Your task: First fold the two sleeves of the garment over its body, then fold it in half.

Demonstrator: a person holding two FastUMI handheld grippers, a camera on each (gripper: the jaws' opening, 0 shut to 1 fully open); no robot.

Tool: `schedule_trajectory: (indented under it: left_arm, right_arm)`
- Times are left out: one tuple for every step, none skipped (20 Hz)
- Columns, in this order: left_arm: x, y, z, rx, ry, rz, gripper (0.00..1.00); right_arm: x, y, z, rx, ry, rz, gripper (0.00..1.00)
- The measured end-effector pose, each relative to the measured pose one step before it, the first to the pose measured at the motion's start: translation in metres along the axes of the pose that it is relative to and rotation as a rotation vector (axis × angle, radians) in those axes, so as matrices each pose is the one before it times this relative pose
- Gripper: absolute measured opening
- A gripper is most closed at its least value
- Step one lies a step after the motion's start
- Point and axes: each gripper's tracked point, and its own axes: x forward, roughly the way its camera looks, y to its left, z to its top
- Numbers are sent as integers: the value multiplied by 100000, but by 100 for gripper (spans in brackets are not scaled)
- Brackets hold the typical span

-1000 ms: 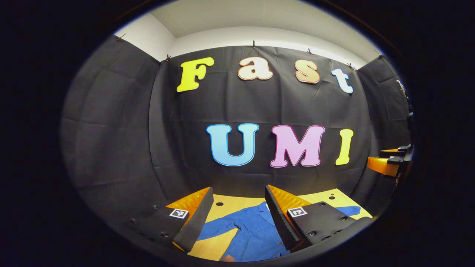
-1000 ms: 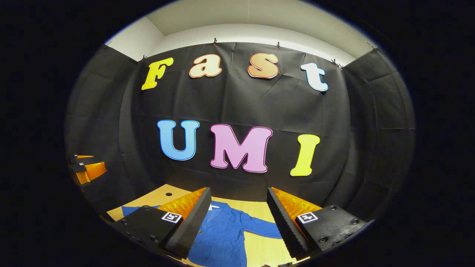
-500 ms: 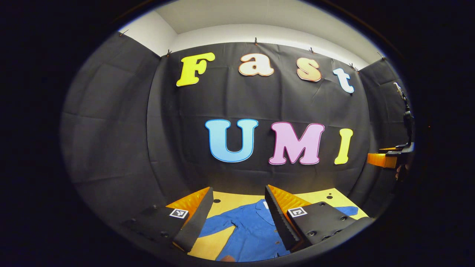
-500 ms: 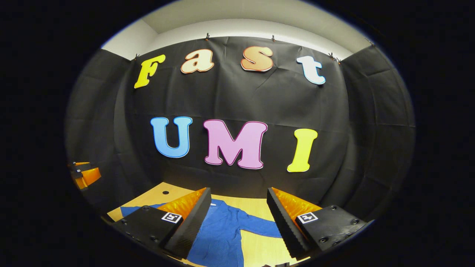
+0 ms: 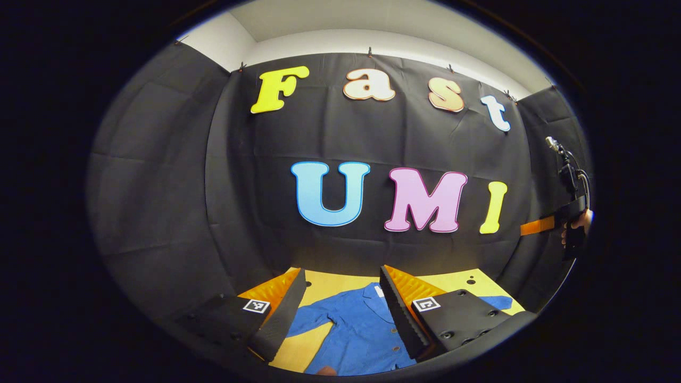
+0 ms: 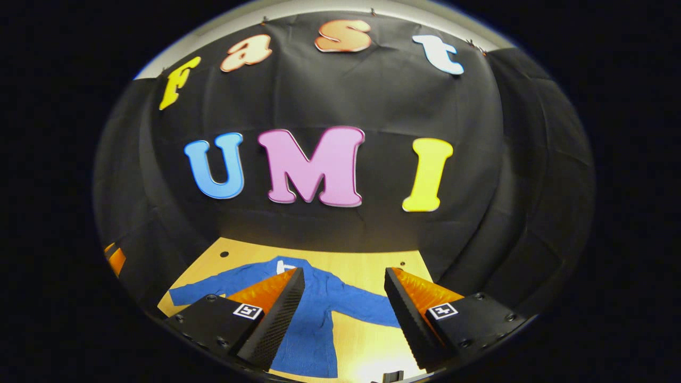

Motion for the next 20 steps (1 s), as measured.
schedule_trajectory:
  left_arm:
    - [463,-264,-268,-225,962,51,80]
    - [497,-283,-204,-318,1126,185,80]
    - [457,-215,-158,-426,467,366,79]
    - [549,-171,-91,-186,572,946,80]
    - [581,-143,-335,372,1140,1156,80]
    - [628,-234,-222,521,1233,648,80]
    - [619,-243,-181,557,1458,861,80]
    - [721,-94,-109,261,1167,1295,80]
    - [739,-132,-206,-197,951,1216,80]
    - [755,-196,-205,-484,1614,910,80]
    - [752,-409,-528,-321,2179,798,80]
    - [720,-342,-502,153,2161,949,80]
    - [820,-359,-491,545,2176,1078,80]
    - [710,-291,-372,650,1918,991,80]
    - [673,-418,-278,487,1559,357,80]
    - [608,-458,-170,209,1352,160,80]
    - [465,-383,-134,-34,1098,70,80]
    - [575,-374,-88,-174,1078,-5,80]
    - [422,-432,-86,-32,847,-205,80]
    - [337,-390,31,208,906,-268,80]
  right_arm:
    - [1333,-1370,-901,1153,4959,-1689,96]
    - [1517,-1352,-1067,1044,6075,-929,96]
    - [1549,-1630,-942,-63,5327,-1522,96]
    - [1814,-1922,-985,-331,5566,-2239,96]
    - [1825,-2193,-1157,-539,6188,-3373,96]
    - [2340,-1909,-1241,400,6971,-2337,96]
    - [1912,-1845,-1325,3068,7936,-2085,98]
    - [1991,-1739,-1165,4232,7023,-1826,98]
    - [2473,-1822,-984,3149,6209,-1963,98]
    - [2272,-1699,-625,2216,4955,-2121,98]
    - [2096,-1482,-697,2112,4710,-2007,99]
    - [2188,-1336,-767,1557,4971,-1342,98]
    - [2127,-1035,-1327,2441,7255,-856,98]
    - [2215,-973,-846,2718,5159,-943,99]
    - [1878,-1008,-569,1630,4714,-1452,99]
    - [1563,-1232,-320,744,3610,-2407,99]
    - [1593,-929,-342,1961,2084,-1778,99]
    - [1188,-459,-166,2159,2068,-364,98]
    - [999,-626,-83,1637,2363,-624,98]
    - [745,-503,-117,1274,2097,-1209,97]
